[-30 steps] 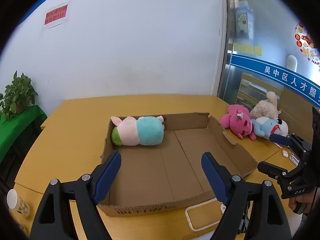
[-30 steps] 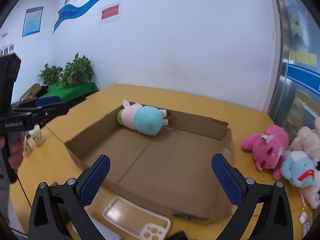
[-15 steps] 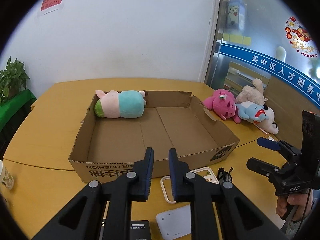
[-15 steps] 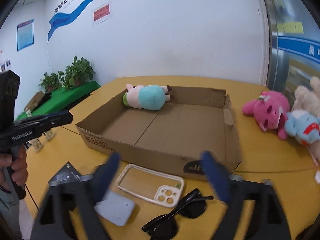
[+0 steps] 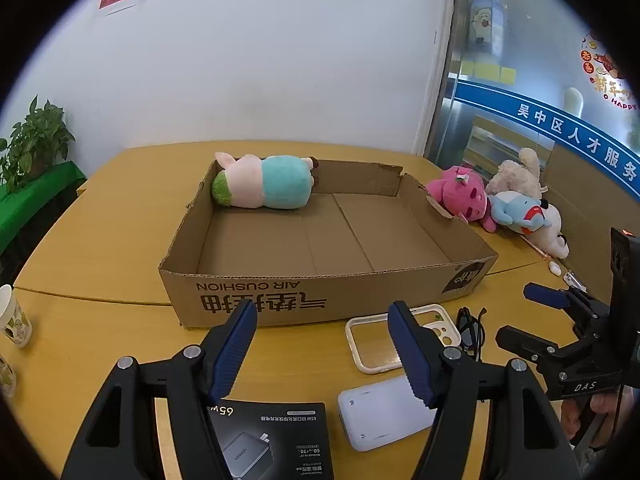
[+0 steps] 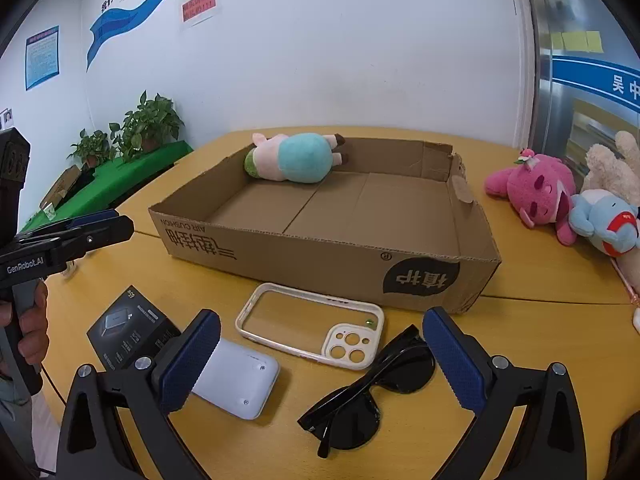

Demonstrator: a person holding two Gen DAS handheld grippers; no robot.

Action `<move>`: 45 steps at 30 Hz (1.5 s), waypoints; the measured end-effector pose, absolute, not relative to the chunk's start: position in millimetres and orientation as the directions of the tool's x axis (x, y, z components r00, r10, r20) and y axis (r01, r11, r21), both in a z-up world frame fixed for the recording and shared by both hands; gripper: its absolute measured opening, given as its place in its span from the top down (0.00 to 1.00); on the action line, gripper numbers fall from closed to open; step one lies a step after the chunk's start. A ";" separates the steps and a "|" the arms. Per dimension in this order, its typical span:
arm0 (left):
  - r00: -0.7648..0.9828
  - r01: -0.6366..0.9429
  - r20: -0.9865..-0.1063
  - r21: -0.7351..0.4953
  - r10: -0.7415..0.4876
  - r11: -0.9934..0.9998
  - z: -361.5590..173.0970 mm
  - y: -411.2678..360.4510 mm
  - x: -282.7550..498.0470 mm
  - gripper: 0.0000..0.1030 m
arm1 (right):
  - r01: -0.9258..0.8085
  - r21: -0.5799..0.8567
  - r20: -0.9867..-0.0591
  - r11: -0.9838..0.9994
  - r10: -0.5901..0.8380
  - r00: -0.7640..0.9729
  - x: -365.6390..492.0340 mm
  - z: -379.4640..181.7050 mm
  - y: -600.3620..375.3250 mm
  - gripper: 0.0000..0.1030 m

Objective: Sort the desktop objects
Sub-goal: 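Move the left gripper back toward the black charger box, then grasp the black charger box with the left gripper and lift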

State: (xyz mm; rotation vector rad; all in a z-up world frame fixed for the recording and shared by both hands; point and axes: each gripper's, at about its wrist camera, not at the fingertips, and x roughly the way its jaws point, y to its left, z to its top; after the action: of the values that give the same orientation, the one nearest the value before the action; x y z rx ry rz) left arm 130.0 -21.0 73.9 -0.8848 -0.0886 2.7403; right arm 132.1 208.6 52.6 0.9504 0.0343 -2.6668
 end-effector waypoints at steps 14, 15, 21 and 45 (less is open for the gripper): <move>-0.833 -0.246 -0.489 -0.090 0.258 -0.965 77.9 -24.6 143.4 0.29 | 0.328 0.041 -0.590 -0.944 -0.288 -0.754 135.4 53.1 194.1 0.00; -0.831 -0.248 -0.492 -0.090 0.260 -0.965 76.7 -26.4 143.8 0.29 | 0.333 0.030 -0.581 -0.943 -0.287 -0.762 138.6 52.9 191.5 0.00; -0.800 -0.224 -0.547 -0.108 0.247 -0.968 59.3 -46.3 145.1 0.29 | 0.443 -0.020 -0.566 -0.896 -0.355 -0.744 161.4 42.4 169.7 0.00; -0.519 -0.268 -0.714 -0.385 0.469 -0.883 -24.7 -91.8 166.3 0.32 | 0.768 0.200 -0.725 -0.608 -0.619 -0.301 196.7 -33.1 59.9 0.00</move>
State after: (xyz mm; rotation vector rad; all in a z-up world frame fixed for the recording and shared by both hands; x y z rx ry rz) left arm 166.3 -91.8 -24.7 -1.2256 -0.3162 2.3980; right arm 196.7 59.9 -33.1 1.0026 0.2306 -1.9968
